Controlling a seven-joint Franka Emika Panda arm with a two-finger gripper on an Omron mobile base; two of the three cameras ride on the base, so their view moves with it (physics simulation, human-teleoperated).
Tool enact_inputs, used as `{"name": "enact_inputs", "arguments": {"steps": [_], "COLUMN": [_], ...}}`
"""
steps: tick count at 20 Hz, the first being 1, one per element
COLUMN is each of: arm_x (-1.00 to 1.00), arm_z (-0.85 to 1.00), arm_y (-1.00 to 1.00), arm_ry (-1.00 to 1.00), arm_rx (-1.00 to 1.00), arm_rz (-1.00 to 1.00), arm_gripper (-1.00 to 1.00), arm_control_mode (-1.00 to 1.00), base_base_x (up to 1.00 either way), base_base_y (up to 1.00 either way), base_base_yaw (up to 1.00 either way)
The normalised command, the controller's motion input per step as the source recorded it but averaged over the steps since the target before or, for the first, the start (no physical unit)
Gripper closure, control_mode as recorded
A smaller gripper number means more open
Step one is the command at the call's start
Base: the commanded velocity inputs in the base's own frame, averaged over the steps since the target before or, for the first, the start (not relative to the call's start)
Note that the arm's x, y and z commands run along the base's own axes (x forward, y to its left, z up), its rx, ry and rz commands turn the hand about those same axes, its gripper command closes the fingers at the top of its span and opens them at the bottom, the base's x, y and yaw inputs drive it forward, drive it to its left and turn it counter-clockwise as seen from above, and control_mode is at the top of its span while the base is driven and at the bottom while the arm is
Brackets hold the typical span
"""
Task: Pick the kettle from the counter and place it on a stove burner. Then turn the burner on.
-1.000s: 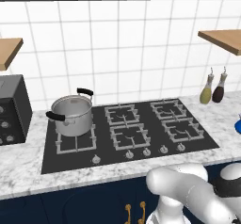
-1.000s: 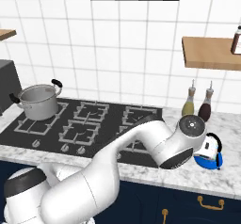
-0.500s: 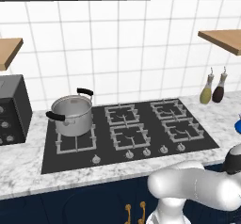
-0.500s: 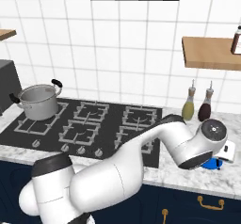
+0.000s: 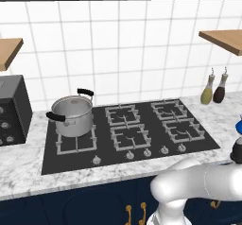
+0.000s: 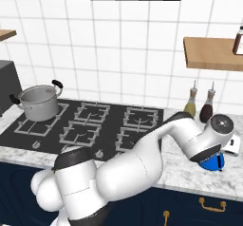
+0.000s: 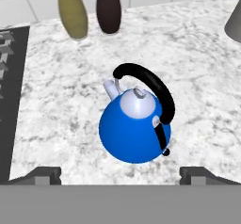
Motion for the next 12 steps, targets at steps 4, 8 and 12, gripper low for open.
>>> {"name": "enact_inputs", "arguments": {"steps": [4,8,12], "arm_x": [0.22,0.10,0.12], "arm_z": [-0.25,-0.24,-0.21], "arm_y": [-0.31,-0.34,-0.23], "arm_ry": [0.00,0.00,0.00], "arm_rx": [0.00,0.00,0.00], "arm_rz": [0.01,0.06,0.10], "arm_gripper": [-1.00,-1.00,-1.00], "arm_control_mode": [-1.00,-1.00,-1.00], "base_base_x": [0.00,0.00,0.00], "base_base_y": [0.00,0.00,0.00], "base_base_yaw": [0.00,0.00,0.00]}}
